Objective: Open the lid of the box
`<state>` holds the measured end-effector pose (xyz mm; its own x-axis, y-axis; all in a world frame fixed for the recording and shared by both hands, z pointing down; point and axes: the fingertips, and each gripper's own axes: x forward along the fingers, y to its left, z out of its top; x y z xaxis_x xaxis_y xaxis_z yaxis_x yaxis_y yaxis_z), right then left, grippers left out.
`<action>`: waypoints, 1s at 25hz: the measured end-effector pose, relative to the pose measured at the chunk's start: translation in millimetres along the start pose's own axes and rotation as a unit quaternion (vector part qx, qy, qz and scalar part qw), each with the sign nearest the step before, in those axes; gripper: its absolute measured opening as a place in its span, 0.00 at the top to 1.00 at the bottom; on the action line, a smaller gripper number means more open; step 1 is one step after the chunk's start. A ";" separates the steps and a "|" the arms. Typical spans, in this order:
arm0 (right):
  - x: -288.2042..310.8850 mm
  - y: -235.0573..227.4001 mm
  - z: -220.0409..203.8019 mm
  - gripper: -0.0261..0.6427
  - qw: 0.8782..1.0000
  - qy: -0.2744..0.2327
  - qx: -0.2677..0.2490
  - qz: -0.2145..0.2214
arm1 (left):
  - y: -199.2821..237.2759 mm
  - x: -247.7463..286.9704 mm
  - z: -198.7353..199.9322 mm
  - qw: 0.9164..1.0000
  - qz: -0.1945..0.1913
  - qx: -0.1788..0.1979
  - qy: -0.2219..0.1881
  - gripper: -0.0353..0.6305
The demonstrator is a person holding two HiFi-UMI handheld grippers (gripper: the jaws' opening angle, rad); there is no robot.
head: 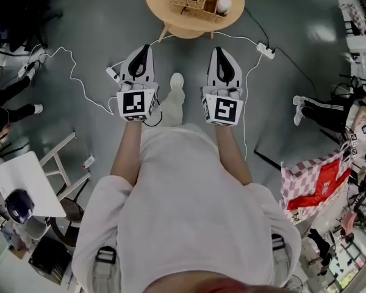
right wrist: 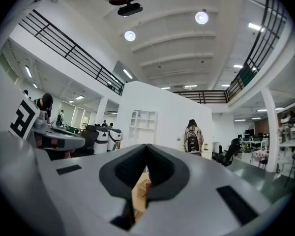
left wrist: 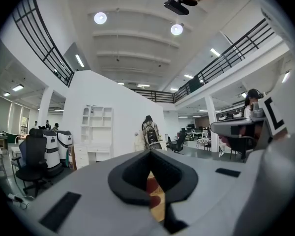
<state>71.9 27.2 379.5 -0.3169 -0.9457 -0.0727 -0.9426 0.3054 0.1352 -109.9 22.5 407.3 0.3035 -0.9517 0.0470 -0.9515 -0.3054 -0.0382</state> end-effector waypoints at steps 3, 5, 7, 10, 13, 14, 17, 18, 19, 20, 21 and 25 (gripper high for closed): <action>33.4 -15.5 -9.2 0.97 1.000 0.001 -0.005 0.003 | 4.6 36.1 -10.2 1.000 -0.003 -0.004 0.003 0.95; 58.6 -24.8 -13.5 0.97 1.000 0.000 -0.008 0.005 | 10.9 60.2 -13.6 1.000 -0.004 -0.008 0.003 0.95; 84.6 -34.9 -15.9 0.97 1.000 -0.002 -0.009 0.003 | 19.0 84.7 -15.9 1.000 -0.005 -0.010 0.003 0.95; 118.5 -47.4 -21.2 0.97 1.000 0.000 -0.010 0.001 | 30.5 116.7 -19.5 1.000 -0.011 -0.010 0.003 0.95; 148.6 -58.5 -28.9 0.97 1.000 0.006 -0.012 0.001 | 38.7 147.9 -25.2 1.000 -0.024 -0.006 0.004 0.95; 156.5 -62.9 -31.0 0.97 1.000 0.007 -0.012 -0.001 | 39.7 157.6 -27.3 1.000 -0.031 -0.005 0.004 0.95; 174.2 -76.3 -35.5 0.97 1.000 0.011 -0.009 -0.012 | 38.1 183.1 -31.7 0.999 -0.053 -0.002 0.002 0.95; 178.8 -79.9 -36.5 0.97 1.000 0.013 -0.008 -0.014 | 37.5 190.4 -35.1 0.998 -0.059 -0.001 0.002 0.95; 183.3 -82.7 -37.3 0.97 1.000 0.014 -0.009 -0.014 | 36.8 197.3 -39.8 0.998 -0.066 0.000 0.003 0.95; 187.8 -84.9 -38.2 0.97 1.000 0.016 -0.011 -0.012 | 35.7 203.8 -45.9 0.997 -0.074 0.003 0.004 0.95; 192.3 -86.9 -39.3 0.97 1.000 0.017 -0.014 -0.010 | 34.1 210.1 -53.6 0.997 -0.082 0.007 0.007 0.88; 204.9 -95.6 -42.5 0.97 1.000 0.019 -0.017 -0.004 | 27.1 228.6 -86.6 0.994 -0.106 0.020 0.018 0.72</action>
<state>101.6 -200.5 393.7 -0.3050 -0.9516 -0.0371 -0.9405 0.2948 0.1692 -70.7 -200.5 503.4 0.4936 -0.8646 0.0937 -0.8637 -0.5000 -0.0633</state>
